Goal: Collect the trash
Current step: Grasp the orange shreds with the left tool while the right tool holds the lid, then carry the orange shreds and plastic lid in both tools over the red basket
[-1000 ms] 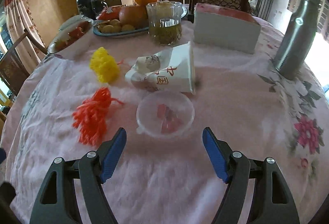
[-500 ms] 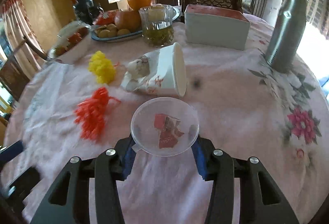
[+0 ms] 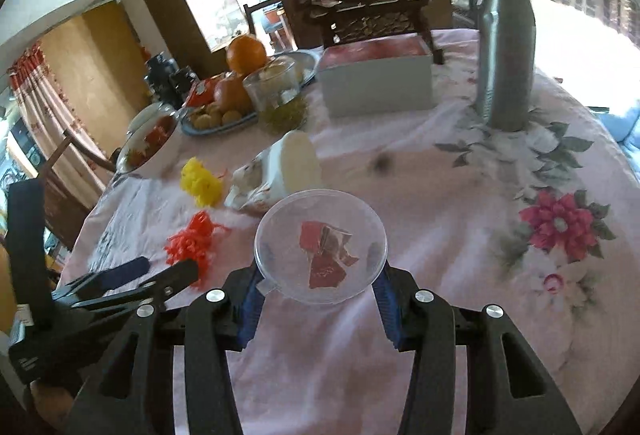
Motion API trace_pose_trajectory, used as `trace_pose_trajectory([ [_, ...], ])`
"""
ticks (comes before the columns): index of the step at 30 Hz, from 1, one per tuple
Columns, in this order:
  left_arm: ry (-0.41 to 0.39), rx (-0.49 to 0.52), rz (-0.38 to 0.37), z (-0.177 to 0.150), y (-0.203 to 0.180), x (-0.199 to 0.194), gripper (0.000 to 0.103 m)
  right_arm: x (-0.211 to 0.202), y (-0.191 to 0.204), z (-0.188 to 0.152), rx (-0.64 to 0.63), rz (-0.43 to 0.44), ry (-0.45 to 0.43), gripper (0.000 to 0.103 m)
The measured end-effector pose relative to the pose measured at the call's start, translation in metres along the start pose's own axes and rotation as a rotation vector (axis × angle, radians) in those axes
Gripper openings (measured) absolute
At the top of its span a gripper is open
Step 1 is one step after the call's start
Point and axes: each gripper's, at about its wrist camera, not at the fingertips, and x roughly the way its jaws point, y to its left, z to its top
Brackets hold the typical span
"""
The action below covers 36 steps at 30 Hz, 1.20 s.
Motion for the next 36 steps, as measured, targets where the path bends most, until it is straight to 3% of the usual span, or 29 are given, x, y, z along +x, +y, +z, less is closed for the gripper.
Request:
trace_pose_trajectory([
  [4,0.017,0.007,0.021,0.008,-0.008,0.016,0.074,0.0,-0.011,0.001,0.035,-0.004,0.001,0.049],
  [8,0.053,-0.005,0.015,0.013,-0.011,0.032,0.059,0.005,-0.013,-0.001,0.046,-0.002,0.021,0.049],
  [11,0.06,0.014,0.044,0.015,-0.012,0.04,0.034,0.009,-0.012,-0.002,0.043,0.006,0.032,0.049],
  [14,0.055,0.033,0.058,0.014,-0.008,0.037,0.027,0.011,-0.013,-0.003,0.046,0.004,0.032,0.049],
  [26,-0.083,0.026,0.069,-0.02,0.026,-0.059,0.025,0.006,0.007,-0.006,-0.024,0.012,0.01,0.049],
  [36,-0.167,-0.043,0.079,-0.068,0.059,-0.133,0.025,-0.017,0.056,-0.025,-0.116,0.022,-0.008,0.049],
])
